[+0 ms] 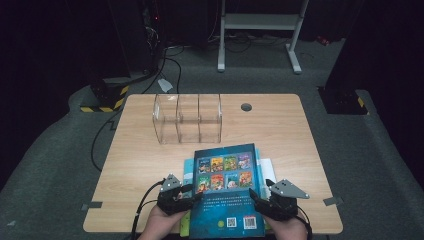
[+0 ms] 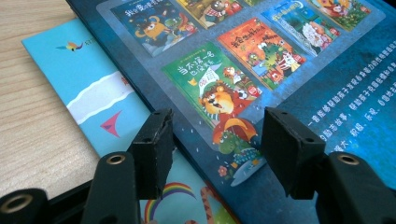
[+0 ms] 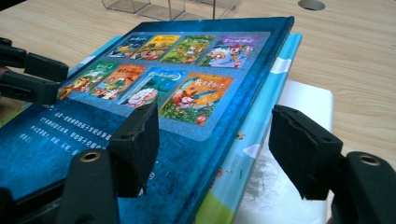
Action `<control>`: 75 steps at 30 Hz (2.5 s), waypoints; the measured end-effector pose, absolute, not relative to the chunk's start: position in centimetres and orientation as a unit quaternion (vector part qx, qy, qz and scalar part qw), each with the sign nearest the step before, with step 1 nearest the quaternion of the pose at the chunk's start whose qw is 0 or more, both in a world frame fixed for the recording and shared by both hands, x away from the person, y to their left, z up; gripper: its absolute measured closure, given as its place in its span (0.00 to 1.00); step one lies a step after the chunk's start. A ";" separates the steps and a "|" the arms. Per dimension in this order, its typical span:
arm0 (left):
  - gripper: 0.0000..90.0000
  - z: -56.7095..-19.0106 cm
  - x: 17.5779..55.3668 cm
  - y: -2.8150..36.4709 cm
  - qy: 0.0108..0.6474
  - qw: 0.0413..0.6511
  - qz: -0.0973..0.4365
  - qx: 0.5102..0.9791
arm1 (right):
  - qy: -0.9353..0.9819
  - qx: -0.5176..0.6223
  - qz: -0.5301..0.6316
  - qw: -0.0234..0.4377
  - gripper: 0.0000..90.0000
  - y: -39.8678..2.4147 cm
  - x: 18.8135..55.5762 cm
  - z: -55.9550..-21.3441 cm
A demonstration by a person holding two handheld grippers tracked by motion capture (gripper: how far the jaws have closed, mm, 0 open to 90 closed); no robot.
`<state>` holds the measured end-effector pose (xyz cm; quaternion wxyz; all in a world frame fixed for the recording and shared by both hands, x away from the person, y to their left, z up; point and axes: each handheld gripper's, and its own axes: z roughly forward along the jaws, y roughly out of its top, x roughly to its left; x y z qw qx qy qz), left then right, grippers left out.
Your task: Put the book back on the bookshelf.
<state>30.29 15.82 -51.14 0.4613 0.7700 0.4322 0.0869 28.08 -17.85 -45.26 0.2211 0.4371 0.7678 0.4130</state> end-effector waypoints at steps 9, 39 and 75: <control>0.46 -51.3 30.2 15.7 0.432 0.466 0.084 0.768 | 0.772 0.436 0.406 0.221 0.38 -17.7 28.2 -45.6; 0.49 -51.0 30.0 14.3 0.431 0.473 0.104 0.762 | 0.771 0.442 0.402 0.219 0.37 -17.9 28.4 -45.8; 0.42 -51.4 30.1 13.9 0.427 0.492 0.070 0.756 | 0.767 0.465 0.400 0.188 0.28 -18.3 28.8 -46.1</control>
